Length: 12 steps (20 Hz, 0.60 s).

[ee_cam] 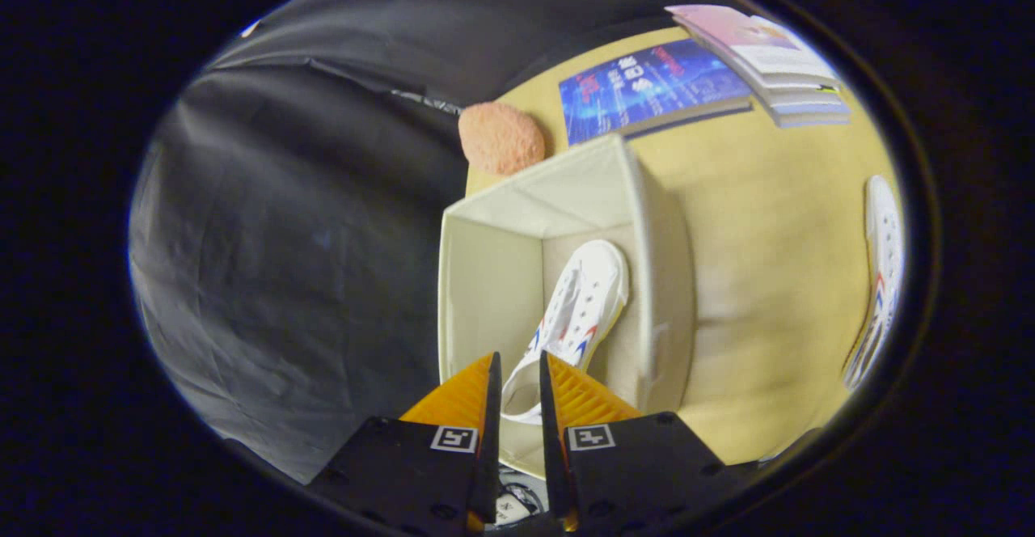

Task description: Open the storage box then place both shoes into the box .Put the left shoe in first, then the right shoe, with the right side of both shoes facing outward in a uniform manner.

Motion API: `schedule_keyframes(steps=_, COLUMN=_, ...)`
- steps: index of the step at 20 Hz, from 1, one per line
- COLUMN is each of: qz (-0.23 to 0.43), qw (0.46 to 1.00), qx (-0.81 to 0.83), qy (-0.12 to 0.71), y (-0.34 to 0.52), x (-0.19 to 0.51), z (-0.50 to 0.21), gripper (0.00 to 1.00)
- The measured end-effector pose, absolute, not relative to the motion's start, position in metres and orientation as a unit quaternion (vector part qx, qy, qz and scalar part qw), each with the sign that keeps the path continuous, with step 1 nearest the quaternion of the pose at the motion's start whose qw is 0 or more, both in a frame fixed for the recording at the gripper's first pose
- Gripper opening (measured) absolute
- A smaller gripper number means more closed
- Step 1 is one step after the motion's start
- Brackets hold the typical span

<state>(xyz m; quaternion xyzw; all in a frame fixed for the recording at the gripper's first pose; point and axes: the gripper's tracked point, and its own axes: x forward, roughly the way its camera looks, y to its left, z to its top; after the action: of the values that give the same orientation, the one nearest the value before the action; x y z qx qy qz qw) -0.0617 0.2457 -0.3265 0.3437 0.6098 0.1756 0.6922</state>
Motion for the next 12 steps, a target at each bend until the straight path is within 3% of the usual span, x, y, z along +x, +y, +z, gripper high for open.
schedule_keyframes(steps=6, qz=0.092, qw=0.737, qx=0.369, qy=0.559, y=0.137, x=-0.034, z=-0.325, gripper=0.26)
schedule_keyframes(steps=12, qz=0.001, qw=0.754, qx=0.336, qy=0.564, y=0.033, x=-0.065, z=-0.373, gripper=0.26)
